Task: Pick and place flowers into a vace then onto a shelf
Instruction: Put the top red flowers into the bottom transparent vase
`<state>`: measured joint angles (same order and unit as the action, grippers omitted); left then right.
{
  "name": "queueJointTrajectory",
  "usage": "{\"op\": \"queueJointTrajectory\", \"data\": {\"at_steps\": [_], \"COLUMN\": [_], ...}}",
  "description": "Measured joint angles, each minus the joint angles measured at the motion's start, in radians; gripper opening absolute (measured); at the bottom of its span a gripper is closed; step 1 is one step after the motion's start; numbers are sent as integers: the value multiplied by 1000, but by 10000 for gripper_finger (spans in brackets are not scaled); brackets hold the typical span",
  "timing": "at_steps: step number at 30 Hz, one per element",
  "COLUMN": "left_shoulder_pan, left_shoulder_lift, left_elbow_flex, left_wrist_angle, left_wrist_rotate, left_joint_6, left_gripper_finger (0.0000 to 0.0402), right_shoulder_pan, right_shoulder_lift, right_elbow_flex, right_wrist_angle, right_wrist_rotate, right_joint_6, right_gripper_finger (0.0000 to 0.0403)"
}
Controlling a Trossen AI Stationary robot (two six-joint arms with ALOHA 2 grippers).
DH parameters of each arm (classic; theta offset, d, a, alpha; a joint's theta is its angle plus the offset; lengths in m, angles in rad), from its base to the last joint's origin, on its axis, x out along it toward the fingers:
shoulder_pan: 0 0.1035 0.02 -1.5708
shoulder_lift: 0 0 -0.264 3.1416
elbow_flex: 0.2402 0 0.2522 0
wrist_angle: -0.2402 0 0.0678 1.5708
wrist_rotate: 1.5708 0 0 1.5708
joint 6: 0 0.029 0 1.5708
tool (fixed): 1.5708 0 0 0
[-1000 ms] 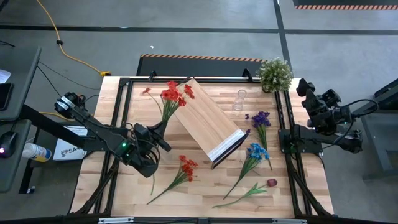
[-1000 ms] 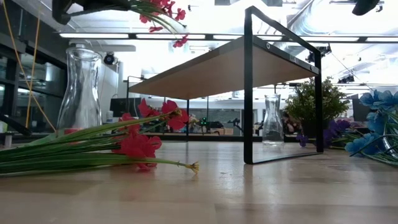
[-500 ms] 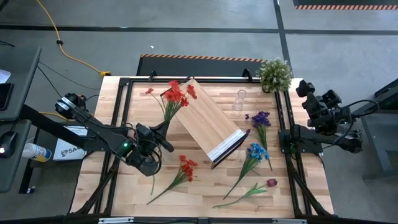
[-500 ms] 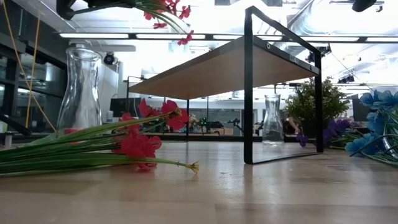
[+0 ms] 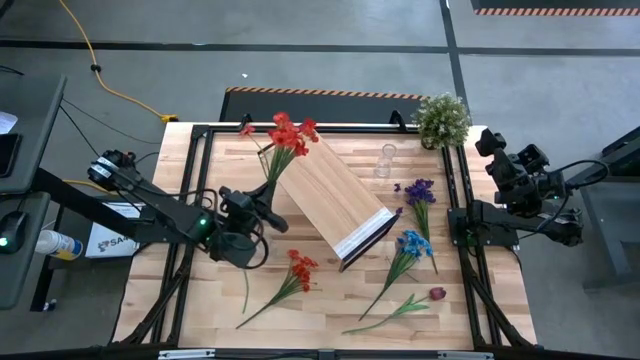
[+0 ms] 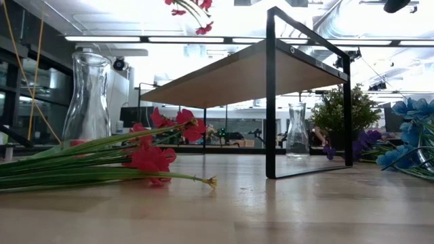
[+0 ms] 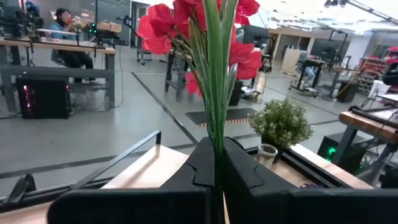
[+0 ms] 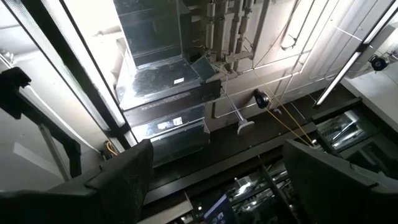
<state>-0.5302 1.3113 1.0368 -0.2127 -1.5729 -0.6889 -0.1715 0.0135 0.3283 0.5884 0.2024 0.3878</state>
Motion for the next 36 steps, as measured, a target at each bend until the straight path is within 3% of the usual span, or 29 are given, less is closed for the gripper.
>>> {"op": "queueJointTrajectory", "data": {"at_steps": [14, 19, 36], "left_shoulder_pan": [0, 1, 72], "left_shoulder_lift": [0, 0, 0], "left_elbow_flex": [10, 16, 105], "left_wrist_angle": [73, 144, 159], "left_wrist_rotate": [3, 2, 2], "left_joint_6": [5, 64, 199], "left_gripper_finger": [43, 43, 43], "right_shoulder_pan": [0, 0, 0], "right_shoulder_lift": [0, 0, 0], "right_elbow_flex": [0, 0, 0], "right_wrist_angle": [0, -1, -24], "right_wrist_rotate": [0, 0, -11], "right_joint_6": [1, 1, -1], "right_gripper_finger": [344, 344, 344]}}
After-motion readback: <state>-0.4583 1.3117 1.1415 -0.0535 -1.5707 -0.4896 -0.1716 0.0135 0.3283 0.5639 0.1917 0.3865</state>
